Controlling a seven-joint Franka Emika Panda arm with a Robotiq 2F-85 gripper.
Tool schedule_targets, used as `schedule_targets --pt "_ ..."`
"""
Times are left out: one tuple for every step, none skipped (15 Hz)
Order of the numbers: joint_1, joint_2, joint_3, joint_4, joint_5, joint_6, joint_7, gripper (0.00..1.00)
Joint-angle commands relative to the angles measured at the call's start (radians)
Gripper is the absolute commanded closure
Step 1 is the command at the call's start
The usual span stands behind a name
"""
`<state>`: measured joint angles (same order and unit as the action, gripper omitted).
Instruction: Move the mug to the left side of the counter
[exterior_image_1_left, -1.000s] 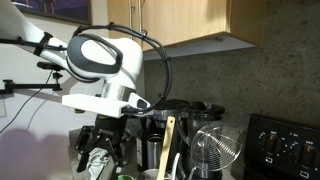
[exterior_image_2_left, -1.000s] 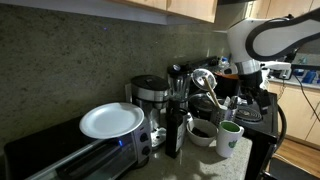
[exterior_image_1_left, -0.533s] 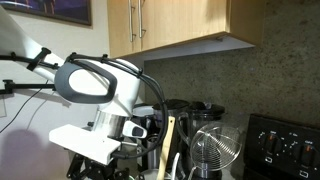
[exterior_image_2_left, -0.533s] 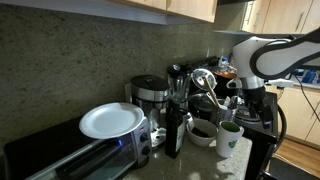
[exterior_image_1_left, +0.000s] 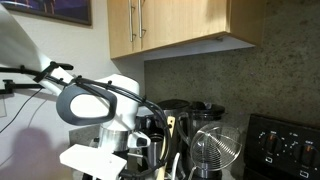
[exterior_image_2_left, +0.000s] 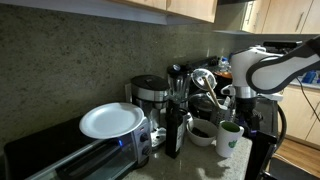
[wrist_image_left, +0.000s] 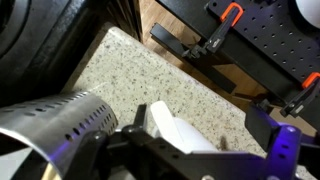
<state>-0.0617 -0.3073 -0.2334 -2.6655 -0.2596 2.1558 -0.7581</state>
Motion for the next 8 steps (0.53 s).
schedule_targets --pt "-0.019 0.059 0.001 -0.006 0.003 0.095 -0.022 0.00" --pt "-0.019 0.079 0.003 0.000 0.007 0.116 -0.023 0.00" --pt "-0.019 0.093 0.006 0.003 0.012 0.136 -0.026 0.00" --pt "-0.018 0.107 0.007 0.005 0.020 0.157 -0.029 0.00" --pt "-0.021 0.114 0.005 0.000 0.022 0.181 -0.035 0.00" --pt "-0.017 0.129 0.010 0.008 0.030 0.193 -0.035 0.00" --pt "-0.014 0.143 0.013 0.014 0.039 0.204 -0.038 0.00" --pt "-0.012 0.152 0.016 0.021 0.047 0.201 -0.048 0.00"
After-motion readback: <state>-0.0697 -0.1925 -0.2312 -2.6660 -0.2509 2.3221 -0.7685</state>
